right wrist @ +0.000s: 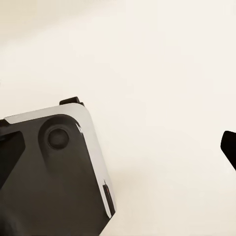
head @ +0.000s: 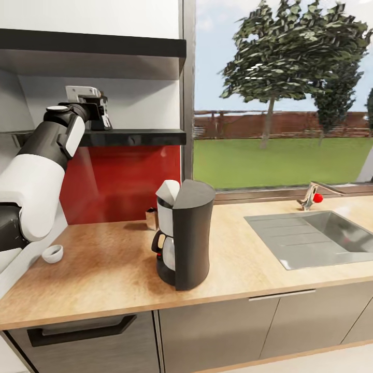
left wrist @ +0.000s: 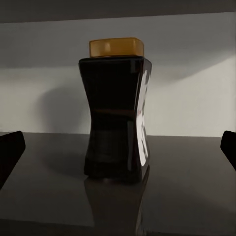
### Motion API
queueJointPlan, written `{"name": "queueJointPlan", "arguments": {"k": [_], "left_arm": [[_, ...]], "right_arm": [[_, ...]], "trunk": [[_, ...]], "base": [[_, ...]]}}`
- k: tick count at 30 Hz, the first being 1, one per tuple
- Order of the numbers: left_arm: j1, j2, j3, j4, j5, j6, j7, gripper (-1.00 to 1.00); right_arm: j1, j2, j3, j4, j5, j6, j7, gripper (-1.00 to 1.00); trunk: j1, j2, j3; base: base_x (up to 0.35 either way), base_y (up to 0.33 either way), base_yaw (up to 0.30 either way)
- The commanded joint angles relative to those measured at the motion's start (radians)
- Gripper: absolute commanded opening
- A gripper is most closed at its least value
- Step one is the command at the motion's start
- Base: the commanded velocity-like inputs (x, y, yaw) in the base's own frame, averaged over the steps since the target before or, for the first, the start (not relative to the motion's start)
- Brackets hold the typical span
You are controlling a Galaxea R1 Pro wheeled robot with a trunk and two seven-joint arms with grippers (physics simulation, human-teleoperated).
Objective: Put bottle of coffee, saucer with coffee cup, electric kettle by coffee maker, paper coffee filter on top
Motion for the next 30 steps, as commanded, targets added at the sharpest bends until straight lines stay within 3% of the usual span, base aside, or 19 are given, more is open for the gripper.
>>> {"name": "queueJointPlan", "arguments": {"k": [1, 18, 25, 30], "left_arm": [[0.0, 0.001, -0.004, -0.001, -0.001, 0.005, 0.004, 1.0], [0.0, 0.0, -0.004, -0.001, -0.001, 0.006, 0.003, 1.0], [0.0, 0.001, -0.004, -0.001, -0.002, 0.006, 0.004, 1.0], [0.0, 0.001, -0.004, -0.002, -0.002, 0.005, 0.004, 1.0]], "right_arm": [[0.0, 0.0, -0.007, 0.001, 0.0, -0.003, 0.001, 1.0], [0.0, 0.001, -0.004, 0.001, 0.001, -0.002, 0.001, 1.0], [0.0, 0.002, -0.001, 0.001, 0.052, -0.003, 0.001, 1.0], [0.0, 0.002, -0.001, 0.001, 0.06, -0.003, 0.001, 1.0]], "trunk": [[0.0, -0.001, 0.0], [0.0, -0.001, 0.008], [0.0, -0.001, 0.008], [0.0, -0.001, 0.008]], "base": [[0.003, 0.003, 0.0], [0.111, 0.0, 0.0], [0.009, 0.0, 0.0], [0.118, 0.0, 0.0]]}}
